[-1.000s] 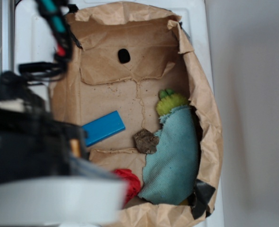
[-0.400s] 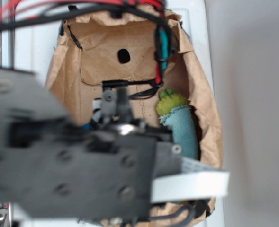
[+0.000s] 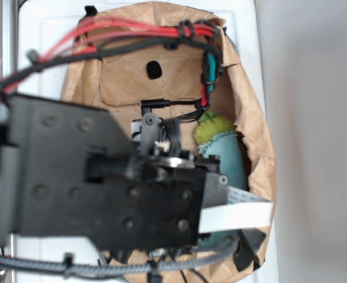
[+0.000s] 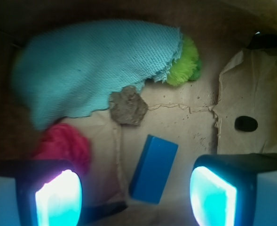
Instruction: Grab the red paper.
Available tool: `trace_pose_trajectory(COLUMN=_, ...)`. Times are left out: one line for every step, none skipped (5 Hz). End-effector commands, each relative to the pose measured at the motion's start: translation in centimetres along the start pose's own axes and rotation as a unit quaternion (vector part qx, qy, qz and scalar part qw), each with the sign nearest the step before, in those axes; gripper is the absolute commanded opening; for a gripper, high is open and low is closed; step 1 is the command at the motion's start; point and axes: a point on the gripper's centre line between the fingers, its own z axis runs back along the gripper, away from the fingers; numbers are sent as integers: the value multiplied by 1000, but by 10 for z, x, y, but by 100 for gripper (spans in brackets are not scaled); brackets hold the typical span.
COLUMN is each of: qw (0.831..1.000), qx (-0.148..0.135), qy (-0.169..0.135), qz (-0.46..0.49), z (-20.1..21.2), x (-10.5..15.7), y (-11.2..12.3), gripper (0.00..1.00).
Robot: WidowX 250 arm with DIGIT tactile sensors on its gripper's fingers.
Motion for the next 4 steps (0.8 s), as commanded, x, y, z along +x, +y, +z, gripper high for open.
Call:
trace_pose_trajectory(qw=1000, qx=-17, qy=1, qz=-19, z=-7, x=-38, y=7, gripper=100)
trace_pose_trajectory(qw=999, qx=-30, qy=11, qz=-19, z=-8, x=-47, y=10, gripper=100)
trace_pose_trajectory(qw=999, qx=-46, qy=5, qz=0, z=3, x=-49, y=18, gripper=100)
trace_pose_trajectory(qw=998, qx=-56, qy=6, qz=27, z=5, x=2, y=30, gripper=100)
